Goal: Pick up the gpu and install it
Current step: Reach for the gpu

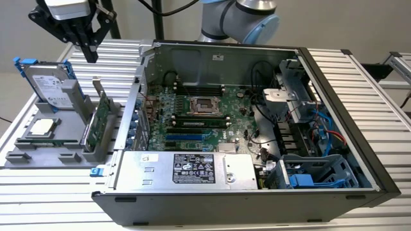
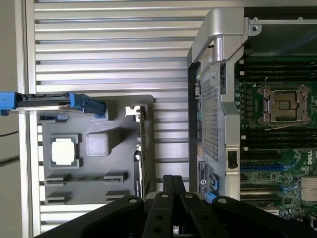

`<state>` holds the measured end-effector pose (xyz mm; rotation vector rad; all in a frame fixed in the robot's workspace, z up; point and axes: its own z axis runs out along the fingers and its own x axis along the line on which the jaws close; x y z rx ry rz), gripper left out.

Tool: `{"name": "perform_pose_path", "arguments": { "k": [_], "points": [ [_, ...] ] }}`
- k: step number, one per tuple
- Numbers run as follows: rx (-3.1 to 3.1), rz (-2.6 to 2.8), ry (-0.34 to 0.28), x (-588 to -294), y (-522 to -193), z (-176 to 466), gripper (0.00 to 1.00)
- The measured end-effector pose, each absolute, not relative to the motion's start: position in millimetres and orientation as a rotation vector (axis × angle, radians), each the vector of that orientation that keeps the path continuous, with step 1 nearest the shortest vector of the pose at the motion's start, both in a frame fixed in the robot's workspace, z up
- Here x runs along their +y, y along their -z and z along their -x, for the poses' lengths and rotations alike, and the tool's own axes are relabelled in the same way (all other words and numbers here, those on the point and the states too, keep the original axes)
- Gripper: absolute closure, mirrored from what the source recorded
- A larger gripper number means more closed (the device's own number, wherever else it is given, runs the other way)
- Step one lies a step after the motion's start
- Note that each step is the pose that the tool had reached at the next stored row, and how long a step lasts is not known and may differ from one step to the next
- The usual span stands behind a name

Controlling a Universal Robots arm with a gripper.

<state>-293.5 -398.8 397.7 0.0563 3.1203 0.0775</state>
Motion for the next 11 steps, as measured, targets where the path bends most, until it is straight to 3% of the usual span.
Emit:
{"name": "perform_pose_path", "arguments": {
  "k": [11],
  "points": [
    [3.12, -0.053, -0.078, -398.8, -397.7, 302.0, 1.0]
  ]
}}
